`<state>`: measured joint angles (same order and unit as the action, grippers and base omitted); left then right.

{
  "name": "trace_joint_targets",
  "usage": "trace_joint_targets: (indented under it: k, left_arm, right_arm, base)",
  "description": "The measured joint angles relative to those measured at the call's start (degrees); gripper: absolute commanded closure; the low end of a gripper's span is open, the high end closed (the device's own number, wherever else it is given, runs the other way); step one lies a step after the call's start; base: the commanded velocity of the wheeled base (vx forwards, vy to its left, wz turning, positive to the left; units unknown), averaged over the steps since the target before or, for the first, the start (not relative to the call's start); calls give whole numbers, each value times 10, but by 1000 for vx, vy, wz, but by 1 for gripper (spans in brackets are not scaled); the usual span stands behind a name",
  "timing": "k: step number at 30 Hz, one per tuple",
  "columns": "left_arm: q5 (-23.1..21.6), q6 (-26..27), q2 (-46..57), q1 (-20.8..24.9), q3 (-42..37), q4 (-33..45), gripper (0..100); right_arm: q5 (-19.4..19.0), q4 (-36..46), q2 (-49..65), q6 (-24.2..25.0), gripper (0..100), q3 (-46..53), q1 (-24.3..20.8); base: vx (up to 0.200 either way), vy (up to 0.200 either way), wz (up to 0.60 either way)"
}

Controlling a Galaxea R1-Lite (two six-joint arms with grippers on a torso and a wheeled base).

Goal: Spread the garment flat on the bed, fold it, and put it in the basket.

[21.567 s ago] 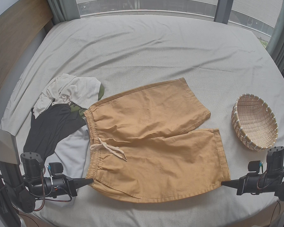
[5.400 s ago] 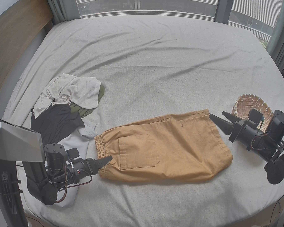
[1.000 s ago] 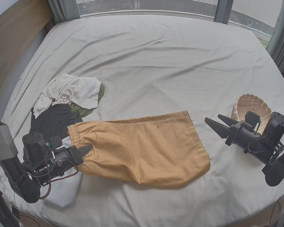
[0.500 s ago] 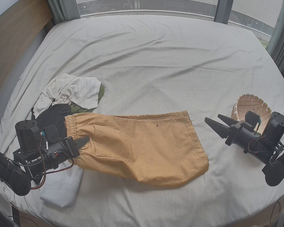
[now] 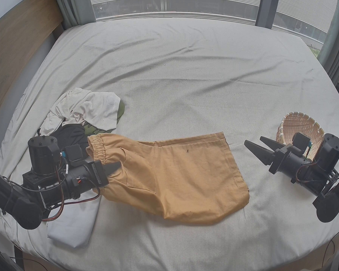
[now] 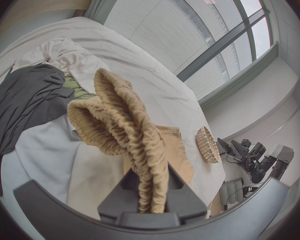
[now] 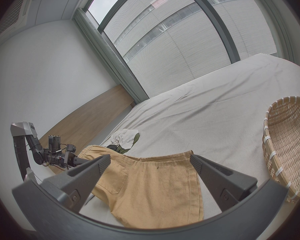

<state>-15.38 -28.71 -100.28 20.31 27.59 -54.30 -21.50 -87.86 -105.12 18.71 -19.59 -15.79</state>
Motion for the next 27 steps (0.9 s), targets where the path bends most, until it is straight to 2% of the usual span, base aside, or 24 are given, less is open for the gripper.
trace_joint_targets:
  k: [16,27]
  left_arm:
    - [40,0,-39,71,52,11,100]
    - [41,0,-92,114,140,11,100]
  right_arm:
    - [0,0,2,0,0,-2,2]
    - [-1,-2,5,8,0,-7,3]
  base:
    - [0,0,0]
    - [0,0,0]
